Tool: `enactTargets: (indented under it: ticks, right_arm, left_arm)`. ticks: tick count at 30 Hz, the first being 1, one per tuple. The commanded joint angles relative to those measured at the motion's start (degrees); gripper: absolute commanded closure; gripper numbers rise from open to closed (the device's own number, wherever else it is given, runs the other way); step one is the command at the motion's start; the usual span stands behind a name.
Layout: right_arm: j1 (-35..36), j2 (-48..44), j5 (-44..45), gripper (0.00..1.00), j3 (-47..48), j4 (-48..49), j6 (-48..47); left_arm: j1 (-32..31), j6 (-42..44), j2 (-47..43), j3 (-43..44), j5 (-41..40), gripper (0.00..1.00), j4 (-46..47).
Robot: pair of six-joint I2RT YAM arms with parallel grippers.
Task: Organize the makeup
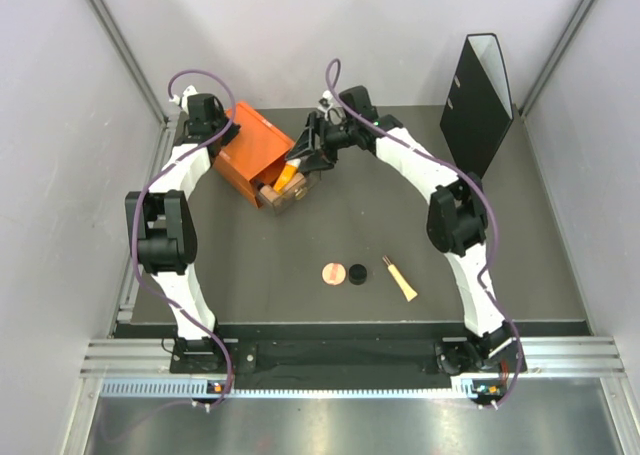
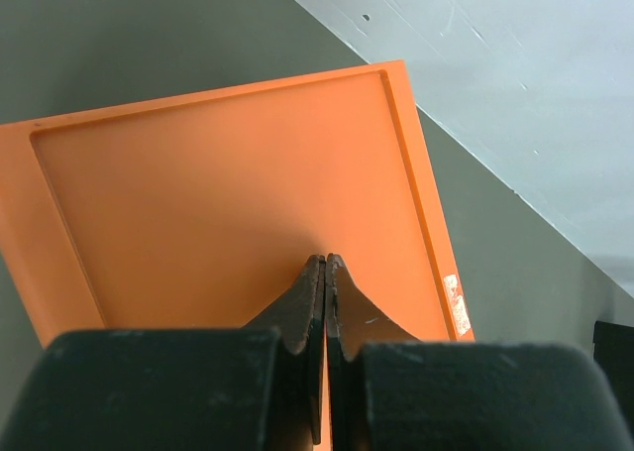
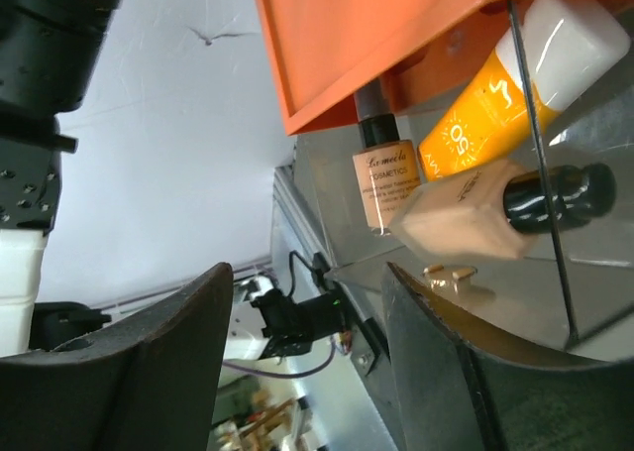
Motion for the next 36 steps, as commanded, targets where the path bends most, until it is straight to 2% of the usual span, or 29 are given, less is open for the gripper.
enactTargets:
  ticks: [1,3,4,5,8,9,13,15,20,27,36]
  right_arm:
    - [-3.02,-11.23,6.5,0.39,0.77,-9.05,-11.43]
    - [-3.64,-13.95,10.98,0.39,0.68,-15.81,-21.14]
    - [-3.73,-15.18,17.88,0.39,0.34,-22.11,-24.25]
    - [-3.47,-16.5,20.82,0.4,-0.89,-23.82,-26.89]
    - [-3.03,-23.09,30.06,0.42,-11.33,-27.26,-32.8]
    - [-2.33,-26.15,35.91,0.43,-17.36,-28.05,-34.55]
    - [-0.4,-31.97,43.78,0.43,-31.11,-29.9,-35.8]
    - [0.3,-33.82,45.01,0.43,-36.72,-30.78,-35.62]
    - [1.8,-33.31,46.34,0.43,-43.51,-30.61,-36.32]
    - [4.09,-30.67,49.59,0.44,-47.3,-29.82,-37.12]
    - [5.41,-26.1,47.83,0.48,-51.52,-27.8,-38.7]
  left_arm:
    - [-0.19,2.25,4.75,-3.21,-0.26,1.0,-11.34]
    - [-0.19,2.34,4.75,-3.3,-0.17,1.0,-11.25]
    - [-0.19,2.43,4.75,-3.3,-0.17,1.0,-11.25]
    - [-0.19,2.51,4.75,-3.3,-0.17,1.0,-11.25]
    - [-0.19,2.51,4.75,-3.39,-0.17,1.0,-11.07]
    - [-0.19,2.51,4.75,-3.39,-0.08,1.0,-10.98]
    - [-0.19,2.51,4.93,-3.48,-0.08,1.0,-10.9]
    - [-0.19,2.51,4.93,-3.65,-0.08,1.0,-10.89]
    - [-0.19,2.69,4.84,-4.0,-0.08,1.0,-10.98]
    - [-0.19,3.13,4.49,-4.27,-0.26,1.0,-11.16]
    - [-0.19,2.78,4.66,-4.62,-0.26,1.0,-11.16]
